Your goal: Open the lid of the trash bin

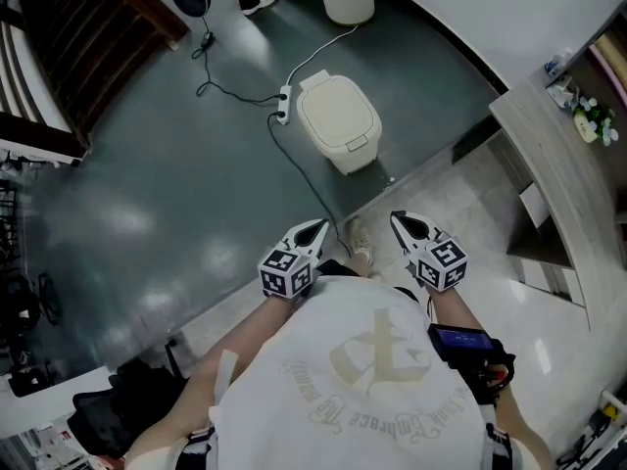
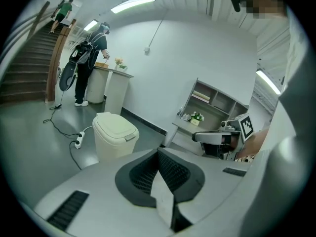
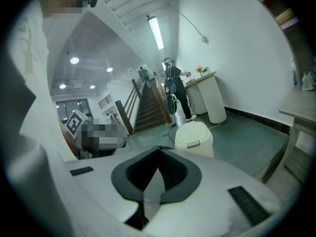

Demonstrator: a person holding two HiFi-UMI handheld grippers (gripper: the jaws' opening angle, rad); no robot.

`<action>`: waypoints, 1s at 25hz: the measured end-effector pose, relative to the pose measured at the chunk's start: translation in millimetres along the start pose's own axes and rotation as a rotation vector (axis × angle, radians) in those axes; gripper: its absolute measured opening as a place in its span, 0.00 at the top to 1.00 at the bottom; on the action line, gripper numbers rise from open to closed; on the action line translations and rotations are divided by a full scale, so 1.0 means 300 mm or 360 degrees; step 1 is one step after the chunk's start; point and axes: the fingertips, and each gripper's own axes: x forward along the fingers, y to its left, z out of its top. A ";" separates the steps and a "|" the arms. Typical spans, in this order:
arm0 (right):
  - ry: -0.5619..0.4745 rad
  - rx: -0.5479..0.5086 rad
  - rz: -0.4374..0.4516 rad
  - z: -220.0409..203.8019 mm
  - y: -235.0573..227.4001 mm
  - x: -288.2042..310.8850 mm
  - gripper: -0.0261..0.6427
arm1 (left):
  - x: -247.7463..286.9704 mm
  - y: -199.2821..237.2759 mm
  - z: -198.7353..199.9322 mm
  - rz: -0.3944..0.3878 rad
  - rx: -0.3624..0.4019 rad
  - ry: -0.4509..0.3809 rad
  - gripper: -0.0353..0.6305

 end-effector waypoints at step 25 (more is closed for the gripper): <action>0.0192 -0.0101 0.0006 0.254 -0.224 0.360 0.95 | 0.253 0.326 0.245 0.0008 -0.0171 -0.0074 0.93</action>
